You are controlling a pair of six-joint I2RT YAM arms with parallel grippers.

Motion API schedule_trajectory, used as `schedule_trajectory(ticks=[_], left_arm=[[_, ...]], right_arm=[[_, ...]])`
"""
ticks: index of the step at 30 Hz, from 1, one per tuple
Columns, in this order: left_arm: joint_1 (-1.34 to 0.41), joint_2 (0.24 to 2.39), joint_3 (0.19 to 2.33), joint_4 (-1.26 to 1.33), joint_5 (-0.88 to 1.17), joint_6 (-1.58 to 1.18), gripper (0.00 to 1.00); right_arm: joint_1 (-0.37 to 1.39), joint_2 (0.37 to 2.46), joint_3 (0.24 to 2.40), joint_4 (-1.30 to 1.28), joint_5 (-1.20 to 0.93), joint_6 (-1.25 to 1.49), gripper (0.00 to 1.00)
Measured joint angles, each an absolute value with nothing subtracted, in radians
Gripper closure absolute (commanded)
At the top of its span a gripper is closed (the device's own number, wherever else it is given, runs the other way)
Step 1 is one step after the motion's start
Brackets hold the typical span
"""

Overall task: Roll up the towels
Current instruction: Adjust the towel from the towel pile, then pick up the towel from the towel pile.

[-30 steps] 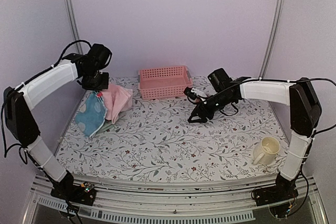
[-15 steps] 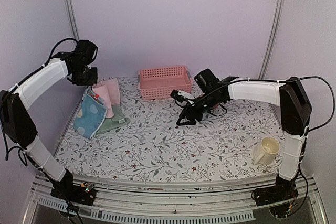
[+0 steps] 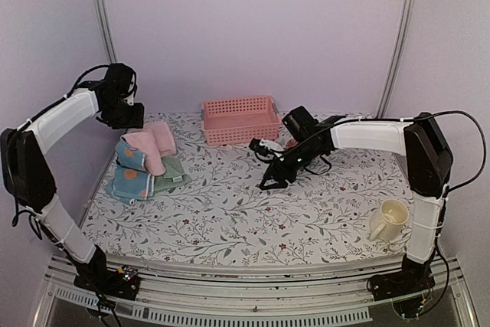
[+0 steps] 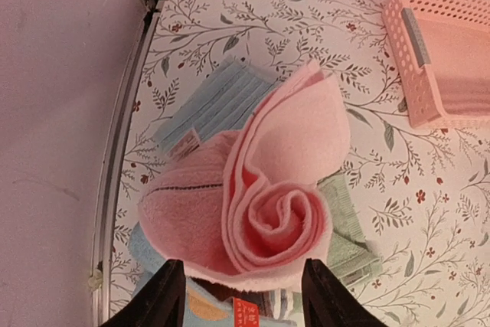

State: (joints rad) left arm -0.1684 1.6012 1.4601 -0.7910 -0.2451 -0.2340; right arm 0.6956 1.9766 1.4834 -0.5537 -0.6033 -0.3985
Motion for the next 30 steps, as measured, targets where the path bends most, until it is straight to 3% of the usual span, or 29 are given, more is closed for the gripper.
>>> schedule_trajectory(ticks=[8, 11, 14, 16, 17, 25, 30], left_arm=[[-0.168, 1.837, 1.665, -0.742, -0.206, -0.164, 0.51], [-0.167, 1.932, 1.708, -0.752, -0.173, -0.160, 0.59], [-0.167, 2.010, 1.757, -0.785, -0.163, -0.167, 0.72], [-0.165, 2.049, 1.788, -0.804, -0.165, -0.173, 0.96], [-0.164, 2.063, 1.802, -0.811, -0.165, -0.180, 1.00], [-0.166, 2.047, 1.856, -0.835, -0.118, -0.175, 1.00], [-0.205, 1.882, 1.856, -0.789, 0.011, -0.168, 1.00]], right_arm=[[0.696, 1.966, 1.465, -0.556, -0.585, -0.407, 0.45], [0.696, 1.964, 1.460, -0.555, -0.580, -0.409, 0.45], [0.696, 1.964, 1.451, -0.556, -0.576, -0.410, 0.45], [0.696, 1.964, 1.446, -0.557, -0.575, -0.410, 0.45], [0.696, 1.964, 1.445, -0.558, -0.574, -0.411, 0.45], [0.696, 1.957, 1.443, -0.560, -0.558, -0.420, 0.46], [0.696, 1.922, 1.438, -0.564, -0.534, -0.424, 0.47]])
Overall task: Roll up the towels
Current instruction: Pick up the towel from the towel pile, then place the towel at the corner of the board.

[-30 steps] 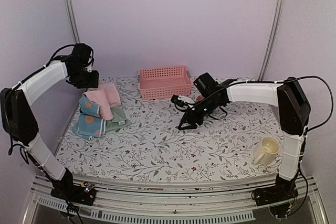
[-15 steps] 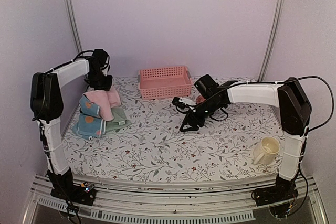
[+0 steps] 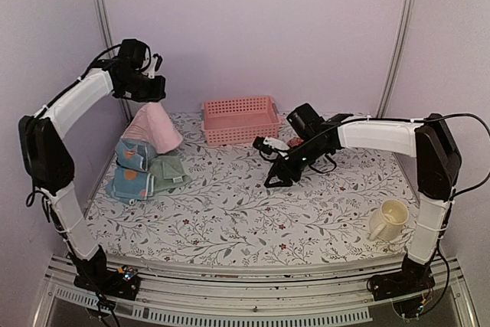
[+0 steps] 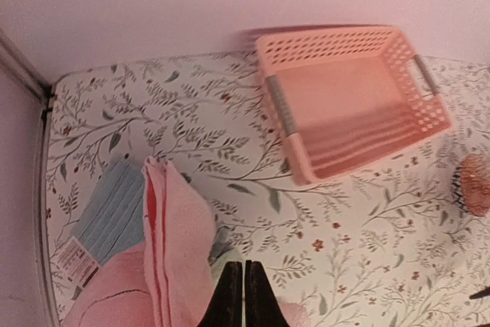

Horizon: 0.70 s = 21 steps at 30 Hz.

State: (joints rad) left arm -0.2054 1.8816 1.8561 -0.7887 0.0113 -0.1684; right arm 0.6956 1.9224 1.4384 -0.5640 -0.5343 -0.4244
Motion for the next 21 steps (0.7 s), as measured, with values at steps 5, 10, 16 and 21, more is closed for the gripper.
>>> schedule_trajectory(ticks=[5, 10, 16, 21], left_arm=[[-0.377, 1.678, 1.856, -0.699, 0.155, -0.160, 1.00], [-0.617, 1.575, 1.778, -0.578, 0.331, -0.157, 1.00], [-0.830, 1.642, 1.497, -0.447, 0.484, -0.169, 0.70], [-0.920, 1.814, 1.348, -0.476, 0.534, -0.176, 0.47]], right_arm=[[0.672, 1.838, 1.438, -0.581, -0.530, -0.425, 0.48], [0.538, 1.688, 1.431, -0.595, -0.567, -0.407, 0.48], [0.367, 1.471, 1.351, -0.593, -0.532, -0.422, 0.48], [0.389, 1.427, 1.222, -0.612, -0.519, -0.479, 0.47]])
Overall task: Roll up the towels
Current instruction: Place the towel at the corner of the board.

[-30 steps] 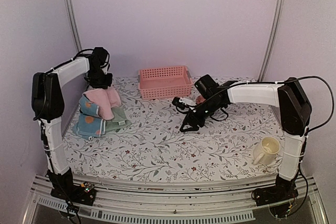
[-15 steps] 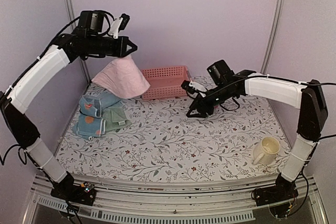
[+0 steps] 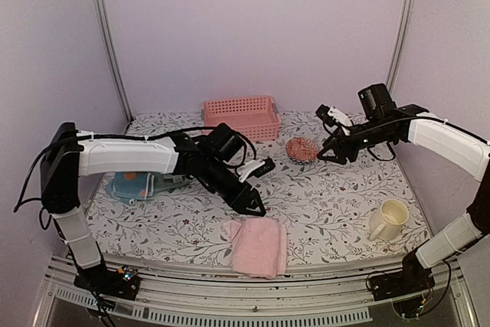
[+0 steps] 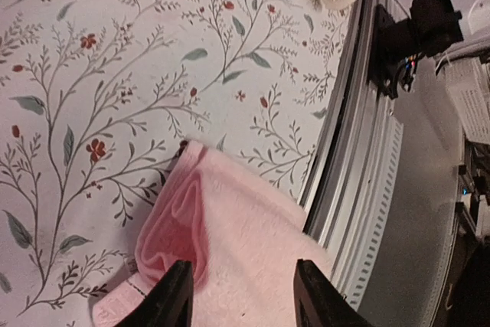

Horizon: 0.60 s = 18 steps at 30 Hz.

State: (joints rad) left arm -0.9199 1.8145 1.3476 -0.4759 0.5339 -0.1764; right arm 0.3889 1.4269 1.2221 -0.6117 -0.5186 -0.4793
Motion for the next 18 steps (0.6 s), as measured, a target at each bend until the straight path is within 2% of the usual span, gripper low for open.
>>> schedule_trajectory(ticks=[2, 5, 8, 9, 13, 18], left_arm=[[-0.928, 1.788, 1.285, -0.494, 0.513, -0.186, 0.43], [-0.907, 1.677, 1.216, -0.498, 0.421, -0.223, 0.44], [-0.831, 1.566, 1.164, -0.493, 0.340, -0.290, 0.57], [-0.790, 1.541, 1.142, -0.490, 0.321, -0.316, 0.58], [-0.657, 1.547, 1.031, -0.471, 0.312, -0.379, 0.52], [-0.667, 1.621, 0.934, -0.430, 0.388, -0.402, 0.49]], right_arm=[[0.401, 1.449, 1.179, -0.636, -0.517, -0.509, 0.47], [0.435, 1.512, 1.148, -0.662, -0.498, -0.542, 0.46], [0.496, 1.594, 1.148, -0.671, -0.486, -0.553, 0.46], [0.514, 1.629, 1.157, -0.682, -0.495, -0.552, 0.47], [0.564, 1.770, 1.193, -0.721, -0.549, -0.551, 0.46], [0.597, 1.871, 1.219, -0.776, -0.628, -0.550, 0.46]])
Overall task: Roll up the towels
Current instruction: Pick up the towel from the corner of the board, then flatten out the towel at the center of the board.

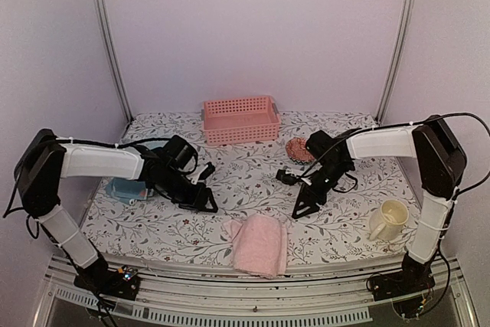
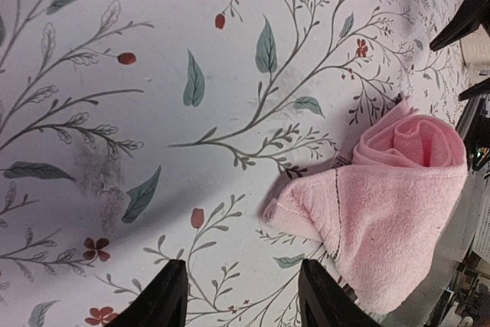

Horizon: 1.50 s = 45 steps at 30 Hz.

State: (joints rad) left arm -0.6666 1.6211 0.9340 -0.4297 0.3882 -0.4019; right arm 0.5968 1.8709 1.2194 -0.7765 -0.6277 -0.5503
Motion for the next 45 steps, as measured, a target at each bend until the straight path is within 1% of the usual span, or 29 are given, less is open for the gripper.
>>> schedule_trajectory(ticks=[9, 10, 11, 14, 15, 18, 19, 20, 21, 27, 29, 32, 36, 38, 41, 43, 45], left_arm=[[-0.731, 1.790, 0.963, -0.342, 0.437, -0.393, 0.61], [-0.743, 1.803, 0.976, -0.336, 0.437, -0.391, 0.63], [-0.753, 1.817, 0.989, -0.332, 0.443, -0.390, 0.66], [-0.775, 1.848, 1.018, -0.324, 0.448, -0.382, 0.80], [-0.779, 1.855, 1.022, -0.323, 0.453, -0.381, 0.85], [-0.782, 1.867, 1.027, -0.326, 0.450, -0.370, 1.00], [-0.782, 1.869, 1.028, -0.326, 0.450, -0.373, 1.00], [-0.782, 1.869, 1.028, -0.328, 0.446, -0.369, 1.00], [-0.783, 1.869, 1.028, -0.330, 0.442, -0.367, 1.00], [-0.766, 1.848, 1.038, -0.374, 0.378, -0.347, 1.00], [-0.735, 1.819, 1.060, -0.419, 0.339, -0.331, 1.00], [-0.662, 1.747, 1.130, -0.481, 0.262, -0.298, 1.00], [-0.587, 1.636, 1.264, -0.519, 0.157, -0.250, 1.00], [-0.573, 1.575, 1.299, -0.519, 0.126, -0.227, 1.00], [-0.577, 1.476, 1.289, -0.513, 0.118, -0.200, 1.00], [-0.583, 1.403, 1.228, -0.495, 0.138, -0.182, 1.00], [-0.598, 1.341, 1.143, -0.489, 0.165, -0.170, 1.00]], right_arm=[[0.667, 1.966, 1.236, -0.813, -0.716, -0.543, 0.46], [0.678, 1.971, 1.237, -0.813, -0.720, -0.543, 0.46], [0.690, 1.977, 1.238, -0.816, -0.723, -0.542, 0.47], [0.716, 1.993, 1.238, -0.821, -0.730, -0.542, 0.56], [0.722, 1.999, 1.238, -0.822, -0.733, -0.540, 0.61], [0.731, 2.014, 1.245, -0.829, -0.736, -0.532, 0.81], [0.731, 2.020, 1.250, -0.832, -0.735, -0.528, 0.89], [0.732, 2.025, 1.253, -0.833, -0.735, -0.534, 0.95], [0.732, 2.026, 1.254, -0.836, -0.731, -0.530, 0.97], [0.715, 2.008, 1.254, -0.857, -0.694, -0.519, 0.98], [0.679, 1.975, 1.264, -0.878, -0.667, -0.519, 0.98], [0.584, 1.901, 1.335, -0.918, -0.618, -0.521, 0.98], [0.393, 1.765, 1.497, -0.917, -0.553, -0.528, 0.98], [0.328, 1.678, 1.514, -0.888, -0.516, -0.537, 0.98], [0.299, 1.503, 1.427, -0.838, -0.479, -0.568, 0.98], [0.319, 1.365, 1.287, -0.807, -0.484, -0.604, 0.98], [0.333, 1.274, 1.159, -0.796, -0.488, -0.649, 0.98]])
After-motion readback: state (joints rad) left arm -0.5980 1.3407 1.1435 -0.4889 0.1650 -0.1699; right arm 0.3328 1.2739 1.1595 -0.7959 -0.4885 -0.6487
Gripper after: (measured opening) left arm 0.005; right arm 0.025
